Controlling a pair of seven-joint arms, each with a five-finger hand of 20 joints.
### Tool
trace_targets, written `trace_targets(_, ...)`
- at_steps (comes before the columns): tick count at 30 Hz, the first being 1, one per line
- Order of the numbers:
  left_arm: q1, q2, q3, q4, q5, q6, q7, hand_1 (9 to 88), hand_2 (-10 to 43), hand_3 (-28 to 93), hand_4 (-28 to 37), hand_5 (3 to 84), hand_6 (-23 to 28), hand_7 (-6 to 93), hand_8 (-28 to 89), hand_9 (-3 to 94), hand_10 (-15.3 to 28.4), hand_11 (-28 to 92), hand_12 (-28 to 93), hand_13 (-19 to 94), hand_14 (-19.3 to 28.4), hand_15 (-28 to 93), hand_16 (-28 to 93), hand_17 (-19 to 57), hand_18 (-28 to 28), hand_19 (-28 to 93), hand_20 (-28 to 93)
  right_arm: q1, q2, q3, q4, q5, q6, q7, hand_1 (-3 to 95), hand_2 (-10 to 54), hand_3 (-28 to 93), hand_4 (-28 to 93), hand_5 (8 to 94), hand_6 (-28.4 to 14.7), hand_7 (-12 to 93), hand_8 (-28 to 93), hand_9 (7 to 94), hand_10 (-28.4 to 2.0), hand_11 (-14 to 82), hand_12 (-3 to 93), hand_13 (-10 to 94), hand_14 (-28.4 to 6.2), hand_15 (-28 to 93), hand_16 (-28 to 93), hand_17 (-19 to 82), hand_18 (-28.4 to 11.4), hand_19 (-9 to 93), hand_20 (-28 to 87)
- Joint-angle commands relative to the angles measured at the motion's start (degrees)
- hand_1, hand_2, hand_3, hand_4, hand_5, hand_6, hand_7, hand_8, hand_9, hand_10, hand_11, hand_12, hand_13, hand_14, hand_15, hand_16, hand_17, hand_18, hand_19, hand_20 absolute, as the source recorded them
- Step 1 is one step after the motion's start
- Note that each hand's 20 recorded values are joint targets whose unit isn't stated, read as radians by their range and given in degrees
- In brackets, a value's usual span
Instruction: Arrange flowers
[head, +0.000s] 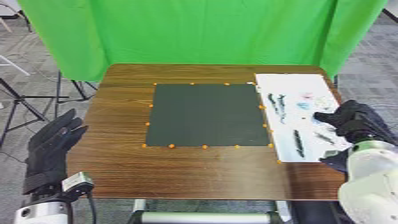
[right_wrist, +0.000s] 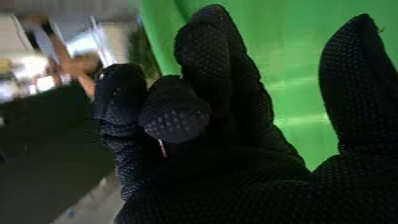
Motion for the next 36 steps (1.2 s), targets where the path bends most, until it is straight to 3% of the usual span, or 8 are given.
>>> trace_targets(1, 0.2, 0.31, 0.07, 0.04, -0.12, -0.18, 0.53, 25.9, 4.9, 82, -20.3, 39.0, 9.8, 15.7, -11, 32.5, 19.0, 35, 5, 21, 25.9, 61, -17, -9.6, 20.4, 58, 1, 1.0, -0.9, -1.2, 0.2, 3.3, -14.5, 1.0, 25.3, 4.6, 69, -19, 64.8, -11.4, 30, -8, 67.8, -20.3, 60.6, 31.4, 75, -9.1, 83, 26, 48, -24.1, 93, 28)
trace_targets(3, 0.2, 1.27, 0.24, 0.11, -1.01, 0.27, 1.28, 25.8, 4.9, 82, -20.3, 39.0, 9.8, 15.8, -11, 32.5, 18.9, 35, 5, 21, 25.9, 61, -17, -9.6, 20.4, 58, 1, 1.3, -0.2, -2.0, 0.5, 3.3, -14.5, 1.4, 25.6, 4.6, 69, -19, 64.7, -11.3, 29, -8, 67.7, -20.4, 60.5, 31.5, 75, -9.1, 83, 26, 49, -24.1, 93, 28)
trace_targets(7, -0.2, 1.43, 0.33, 0.23, -0.83, 0.21, 1.21, 25.8, 4.9, 82, -20.2, 39.0, 9.8, 15.7, -11, 32.5, 19.0, 35, 5, 21, 26.0, 61, -17, -9.5, 20.4, 58, 1, 1.7, 1.2, -2.9, 0.8, 2.8, -14.9, 3.0, 26.1, 4.5, 68, -19, 64.8, -11.4, 28, -8, 67.7, -20.4, 60.2, 31.8, 75, -9.3, 83, 27, 49, -24.2, 93, 27)
trace_targets(9, -0.3, 2.26, 0.55, 0.27, -1.65, 0.65, 1.88, 25.8, 4.9, 82, -20.3, 39.0, 9.8, 15.8, -11, 32.5, 19.0, 35, 5, 21, 25.9, 61, -17, -9.5, 20.4, 58, 1, 1.7, 1.6, -3.2, 1.0, 2.6, -15.5, 3.3, 26.3, 4.5, 68, -19, 64.8, -11.4, 28, -8, 67.8, -20.4, 60.1, 31.7, 75, -9.4, 83, 27, 49, -24.2, 93, 27)
trace_targets(20, -0.8, 1.29, 0.26, 0.47, -0.4, -0.5, 0.63, 25.8, 4.8, 82, -20.2, 39.0, 9.8, 15.8, -11, 32.5, 19.0, 35, 5, 21, 25.9, 61, -17, -9.5, 20.5, 58, 1, 4.4, 2.2, -7.0, 3.9, 3.6, -18.8, 6.0, 27.1, 4.2, 68, -19, 66.3, -11.7, 28, -7, 69.0, -20.8, 59.7, 31.6, 76, -9.3, 83, 26, 51, -24.1, 93, 27)
trace_targets(26, -0.7, 1.16, 0.34, 0.49, -0.32, -0.46, 0.83, 25.8, 4.9, 82, -20.2, 39.0, 9.8, 15.8, -11, 32.6, 19.0, 35, 5, 21, 25.9, 61, -17, -9.5, 20.5, 58, 1, 6.0, 2.7, -9.3, 5.6, 3.4, -19.3, 6.6, 27.1, 4.1, 68, -19, 66.4, -11.7, 29, -7, 69.1, -20.8, 59.6, 31.7, 76, -9.4, 83, 27, 51, -24.1, 93, 27)
trace_targets(30, -0.8, 1.79, 0.54, 0.52, -0.94, -0.17, 1.13, 25.8, 4.9, 82, -20.2, 39.0, 9.8, 15.8, -11, 32.6, 19.0, 35, 5, 21, 25.9, 61, -17, -9.5, 20.4, 58, 1, 7.5, 3.2, -11.6, 6.9, 2.6, -19.5, 7.6, 27.2, 4.2, 68, -19, 66.5, -11.7, 29, -7, 69.1, -20.7, 59.6, 31.6, 77, -9.4, 83, 27, 51, -24.1, 93, 27)
trace_targets(36, -1.0, 1.27, 0.56, 0.6, -0.51, -0.55, 0.76, 25.8, 4.9, 82, -20.1, 38.9, 9.8, 15.8, -11, 32.6, 19.0, 35, 5, 21, 26.0, 61, -17, -9.5, 20.4, 58, 1, 9.5, 3.2, -14.1, 8.4, 2.2, -19.9, 8.3, 27.4, 4.3, 68, -19, 66.6, -11.6, 29, -7, 69.4, -20.8, 59.6, 31.5, 77, -9.3, 82, 27, 52, -23.5, 93, 27)
